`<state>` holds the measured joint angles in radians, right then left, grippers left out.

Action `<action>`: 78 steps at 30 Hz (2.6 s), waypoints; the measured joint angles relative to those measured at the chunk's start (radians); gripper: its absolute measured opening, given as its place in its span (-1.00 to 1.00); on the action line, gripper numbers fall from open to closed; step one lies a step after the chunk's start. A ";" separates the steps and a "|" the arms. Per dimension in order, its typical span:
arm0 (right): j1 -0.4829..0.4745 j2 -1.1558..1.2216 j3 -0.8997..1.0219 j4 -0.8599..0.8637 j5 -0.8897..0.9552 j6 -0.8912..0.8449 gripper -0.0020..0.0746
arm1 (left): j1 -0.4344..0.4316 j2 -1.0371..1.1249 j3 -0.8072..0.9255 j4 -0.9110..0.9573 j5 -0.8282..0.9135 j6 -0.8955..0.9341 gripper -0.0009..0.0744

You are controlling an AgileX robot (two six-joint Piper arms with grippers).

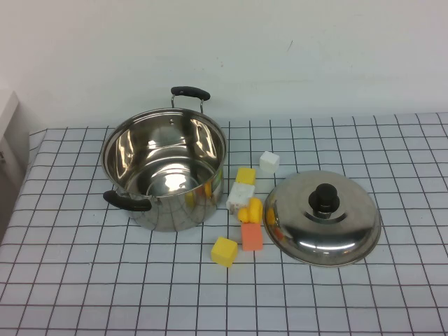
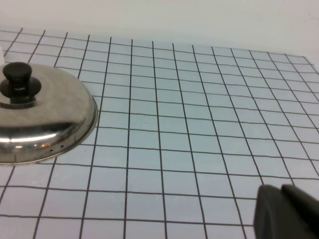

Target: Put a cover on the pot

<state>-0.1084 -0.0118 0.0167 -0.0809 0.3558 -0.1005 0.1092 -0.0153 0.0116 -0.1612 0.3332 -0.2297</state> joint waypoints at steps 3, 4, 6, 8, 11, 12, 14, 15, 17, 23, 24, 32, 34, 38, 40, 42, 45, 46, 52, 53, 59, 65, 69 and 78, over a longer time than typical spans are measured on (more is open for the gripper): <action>0.000 0.000 0.000 0.000 0.000 0.000 -0.95 | 0.000 0.000 0.000 0.000 0.000 0.000 -0.98; 0.000 0.000 0.000 0.000 0.000 0.000 -0.95 | 0.000 0.000 0.000 0.000 0.000 0.000 -0.98; 0.000 0.000 0.000 0.000 0.000 0.000 -0.95 | 0.000 0.000 0.000 0.000 0.000 0.000 -0.98; 0.000 0.000 0.000 0.000 0.000 0.000 -0.95 | 0.000 0.000 0.000 0.000 0.000 -0.002 -0.98; 0.000 0.000 0.000 0.000 0.000 0.000 -0.95 | 0.000 0.000 0.000 0.000 0.000 -0.005 -0.98; 0.000 0.000 0.000 0.000 0.000 0.000 -0.95 | 0.000 0.000 0.000 0.000 0.000 -0.005 -0.98; 0.000 0.000 0.000 0.000 0.000 0.000 -0.95 | 0.000 0.000 0.000 0.000 0.000 -0.005 -0.98; 0.000 0.000 0.000 0.000 0.000 0.000 -0.95 | 0.000 0.000 0.000 0.000 0.000 -0.005 -0.98; 0.000 0.000 0.000 0.000 0.000 0.000 -0.95 | 0.000 0.000 0.000 0.000 0.000 -0.005 -0.98; 0.000 0.000 0.000 0.000 0.000 0.000 -0.95 | 0.000 0.000 0.000 0.000 0.000 -0.005 -0.98; 0.000 0.000 0.000 0.000 0.000 0.000 -0.95 | 0.000 0.000 0.000 0.000 0.000 -0.005 -0.98; 0.000 0.000 0.000 0.000 0.000 0.000 -0.95 | 0.000 0.000 0.000 0.000 0.000 -0.005 -0.98; 0.000 0.000 0.000 0.000 0.000 0.000 -0.95 | 0.000 0.000 0.000 0.000 0.000 -0.005 -0.98; 0.000 0.000 0.000 0.000 0.000 0.000 -0.95 | 0.000 0.000 0.000 0.000 0.000 -0.005 -0.98; 0.000 0.000 0.000 0.000 0.000 0.000 -0.95 | 0.000 0.000 0.000 0.000 0.000 -0.005 -0.98; 0.000 0.000 0.000 0.000 0.000 0.000 -0.95 | 0.000 0.000 0.000 0.000 0.000 -0.005 -0.98; 0.000 0.000 0.000 -0.019 0.000 0.000 -0.95 | 0.000 0.000 0.000 0.000 0.000 -0.005 -0.98; 0.000 0.000 0.000 -0.030 0.000 0.000 -0.95 | 0.000 0.000 0.000 0.000 0.000 -0.005 -0.98; 0.000 0.000 0.000 -0.046 0.000 0.000 -0.95 | 0.000 0.000 0.000 0.000 0.000 -0.005 -0.98; 0.000 0.000 0.000 -0.046 0.000 0.000 -0.95 | 0.000 0.000 0.000 0.000 0.000 -0.005 -0.98; 0.000 0.000 0.000 -0.047 0.000 0.000 -0.95 | 0.000 0.000 0.000 0.000 0.000 -0.001 -0.98; 0.000 0.000 0.000 0.075 -0.002 0.000 -0.95 | 0.000 0.000 0.000 0.000 0.000 -0.001 -0.98; 0.000 0.000 0.000 0.323 -0.004 0.000 -0.95 | 0.000 0.000 0.000 0.000 0.000 -0.001 -0.98; 0.000 0.000 0.011 0.988 -0.031 0.002 -0.95 | 0.000 0.000 0.000 0.000 0.000 -0.001 -0.98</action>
<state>-0.1084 -0.0118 0.0275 0.9070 0.3243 -0.0984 0.1092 -0.0153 0.0116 -0.1612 0.3332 -0.2304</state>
